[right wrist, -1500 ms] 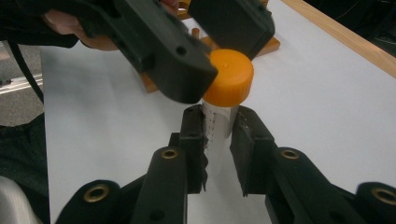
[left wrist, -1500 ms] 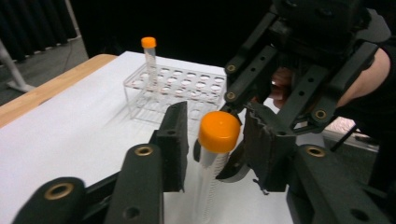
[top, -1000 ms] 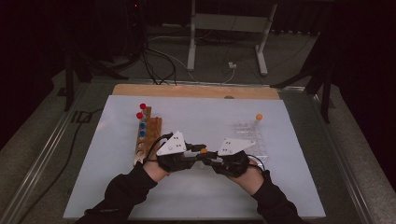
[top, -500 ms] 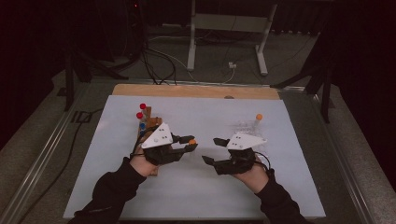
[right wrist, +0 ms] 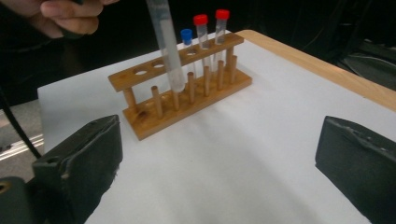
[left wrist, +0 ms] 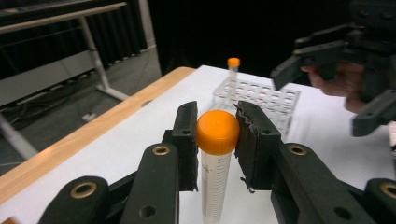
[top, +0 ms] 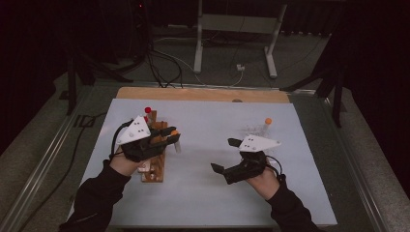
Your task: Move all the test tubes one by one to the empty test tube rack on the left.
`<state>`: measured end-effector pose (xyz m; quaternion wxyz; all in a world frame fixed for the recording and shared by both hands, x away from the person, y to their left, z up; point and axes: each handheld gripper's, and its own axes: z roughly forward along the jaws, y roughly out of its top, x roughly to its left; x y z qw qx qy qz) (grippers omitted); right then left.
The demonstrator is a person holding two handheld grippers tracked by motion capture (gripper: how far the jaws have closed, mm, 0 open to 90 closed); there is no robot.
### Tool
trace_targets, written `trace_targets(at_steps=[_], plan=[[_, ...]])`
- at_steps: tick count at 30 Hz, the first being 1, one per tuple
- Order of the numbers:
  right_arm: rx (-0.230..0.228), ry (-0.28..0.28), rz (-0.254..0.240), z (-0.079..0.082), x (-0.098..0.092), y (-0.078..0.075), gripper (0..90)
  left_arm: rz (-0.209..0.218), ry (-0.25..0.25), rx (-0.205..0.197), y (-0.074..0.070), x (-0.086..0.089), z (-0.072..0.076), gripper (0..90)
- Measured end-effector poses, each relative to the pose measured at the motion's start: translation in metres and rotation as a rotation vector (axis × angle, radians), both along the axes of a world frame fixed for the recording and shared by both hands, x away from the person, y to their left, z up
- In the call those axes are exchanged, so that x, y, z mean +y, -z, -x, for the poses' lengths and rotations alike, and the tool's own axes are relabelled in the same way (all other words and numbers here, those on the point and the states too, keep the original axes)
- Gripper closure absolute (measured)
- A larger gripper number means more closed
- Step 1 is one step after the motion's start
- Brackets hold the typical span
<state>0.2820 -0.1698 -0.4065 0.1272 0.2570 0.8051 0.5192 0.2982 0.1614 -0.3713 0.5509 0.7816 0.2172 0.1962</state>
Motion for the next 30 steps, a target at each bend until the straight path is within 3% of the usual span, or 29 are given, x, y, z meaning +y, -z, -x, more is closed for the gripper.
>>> trace_targets(at_steps=[17,30], plan=[[-0.003,-0.011,0.005,0.001,0.002,0.0,0.5,-0.002,-0.13,-0.012,-0.005,0.044,0.006,71.6],[-0.006,-0.021,0.01,0.002,0.003,0.0,0.5,-0.019,-0.214,0.02,0.01,0.071,0.008,71.6]])
